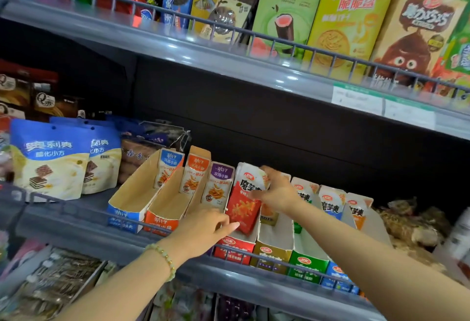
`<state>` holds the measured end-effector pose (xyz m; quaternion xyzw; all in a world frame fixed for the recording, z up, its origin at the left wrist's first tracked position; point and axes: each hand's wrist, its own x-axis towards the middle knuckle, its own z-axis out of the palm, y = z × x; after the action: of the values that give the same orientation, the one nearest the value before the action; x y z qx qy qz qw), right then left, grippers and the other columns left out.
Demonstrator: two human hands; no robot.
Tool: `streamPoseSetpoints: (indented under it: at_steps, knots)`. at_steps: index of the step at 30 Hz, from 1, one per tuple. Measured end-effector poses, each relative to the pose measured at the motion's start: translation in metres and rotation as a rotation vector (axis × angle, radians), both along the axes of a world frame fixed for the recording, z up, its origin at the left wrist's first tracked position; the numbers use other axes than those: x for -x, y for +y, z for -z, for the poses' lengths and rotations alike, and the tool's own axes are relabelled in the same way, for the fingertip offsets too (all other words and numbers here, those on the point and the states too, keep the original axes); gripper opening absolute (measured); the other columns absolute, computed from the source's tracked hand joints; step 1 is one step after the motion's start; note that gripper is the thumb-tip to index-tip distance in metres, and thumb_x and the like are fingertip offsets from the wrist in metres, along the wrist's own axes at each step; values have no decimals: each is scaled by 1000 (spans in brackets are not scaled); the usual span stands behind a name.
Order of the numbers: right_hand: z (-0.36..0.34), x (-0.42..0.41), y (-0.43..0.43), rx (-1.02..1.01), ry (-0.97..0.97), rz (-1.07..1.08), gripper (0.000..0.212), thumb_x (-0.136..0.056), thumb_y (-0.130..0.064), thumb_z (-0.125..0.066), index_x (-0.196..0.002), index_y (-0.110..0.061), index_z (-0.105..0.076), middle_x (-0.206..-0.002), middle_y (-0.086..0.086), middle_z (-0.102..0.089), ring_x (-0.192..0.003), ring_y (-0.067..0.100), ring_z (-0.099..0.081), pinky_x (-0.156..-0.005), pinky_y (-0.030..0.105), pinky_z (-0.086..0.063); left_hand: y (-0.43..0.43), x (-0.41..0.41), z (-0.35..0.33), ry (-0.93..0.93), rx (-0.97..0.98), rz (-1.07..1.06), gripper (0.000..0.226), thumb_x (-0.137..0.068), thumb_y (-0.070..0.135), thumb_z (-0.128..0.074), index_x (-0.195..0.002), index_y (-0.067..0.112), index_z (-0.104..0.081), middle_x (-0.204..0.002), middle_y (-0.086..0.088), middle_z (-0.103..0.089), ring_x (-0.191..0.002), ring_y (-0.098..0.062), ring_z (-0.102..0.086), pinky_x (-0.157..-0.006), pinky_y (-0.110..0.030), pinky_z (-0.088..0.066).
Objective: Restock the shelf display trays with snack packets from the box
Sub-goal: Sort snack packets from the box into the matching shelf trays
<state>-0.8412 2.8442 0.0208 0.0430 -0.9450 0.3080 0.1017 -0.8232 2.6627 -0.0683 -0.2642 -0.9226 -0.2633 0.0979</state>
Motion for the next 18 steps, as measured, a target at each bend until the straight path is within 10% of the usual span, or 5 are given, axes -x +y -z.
streamPoseSetpoints:
  at_steps: [18]
  knots:
    - [25,30,5,-401,269,-141,77,-81,-25,-75,-145,-32,-33,-144,-4,-36,-134,16,-30,-113,37,-32,-2,3,6,-28,-81,86,43,-91,56,-43,-77,16,-48,-89,16,-48,-89,-1,-50,-76,-15,-43]
